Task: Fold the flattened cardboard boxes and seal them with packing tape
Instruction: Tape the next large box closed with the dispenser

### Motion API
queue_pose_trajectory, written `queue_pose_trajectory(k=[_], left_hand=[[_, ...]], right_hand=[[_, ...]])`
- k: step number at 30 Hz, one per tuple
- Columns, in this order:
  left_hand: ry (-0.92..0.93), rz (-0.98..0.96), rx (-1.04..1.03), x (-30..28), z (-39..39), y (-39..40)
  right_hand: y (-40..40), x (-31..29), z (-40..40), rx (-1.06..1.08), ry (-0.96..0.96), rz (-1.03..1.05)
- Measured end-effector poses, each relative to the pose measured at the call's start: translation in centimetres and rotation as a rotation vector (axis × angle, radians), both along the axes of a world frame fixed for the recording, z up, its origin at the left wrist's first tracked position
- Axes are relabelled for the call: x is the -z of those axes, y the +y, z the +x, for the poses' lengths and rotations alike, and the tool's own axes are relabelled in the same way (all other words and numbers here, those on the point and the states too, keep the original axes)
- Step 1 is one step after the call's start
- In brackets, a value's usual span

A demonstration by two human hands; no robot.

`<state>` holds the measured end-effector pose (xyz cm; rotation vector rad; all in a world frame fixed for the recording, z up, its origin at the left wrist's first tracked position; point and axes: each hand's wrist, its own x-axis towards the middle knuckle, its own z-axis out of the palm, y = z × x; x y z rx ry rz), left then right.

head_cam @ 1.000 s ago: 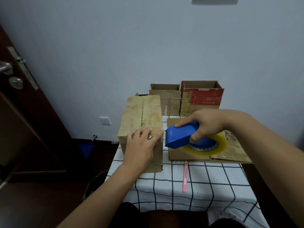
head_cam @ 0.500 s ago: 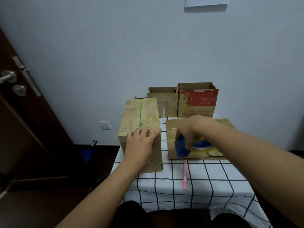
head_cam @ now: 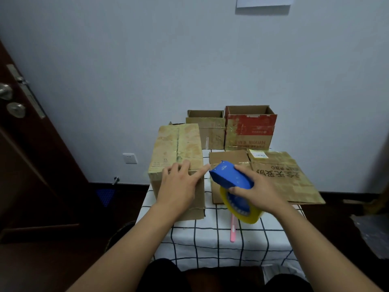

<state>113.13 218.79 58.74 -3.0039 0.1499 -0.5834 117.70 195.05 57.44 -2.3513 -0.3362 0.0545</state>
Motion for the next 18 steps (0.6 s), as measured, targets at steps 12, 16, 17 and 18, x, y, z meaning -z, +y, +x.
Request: queue_pose_trajectory(k=[12,16,17,18], left_hand=[[-0.06,-0.124,0.012,-0.3,-0.2,-0.4],[-0.146,-0.219,-0.006,0.4,0.1,-0.6],[-0.169,-0.231,-0.013,0.7,0.1,-0.7],[-0.193,-0.238,-0.027,0.9,0.2,-0.9]], right_hand=[[1.6,3.5,-5.5,0.408,0.004,0.502],[2.6,4.2,-6.5,0.427,-0.021,0.497],[2.9,4.3,-6.7,0.422,-0.017,0.505],[3.1,4.4,-6.8,0.42,-0.012,0.513]])
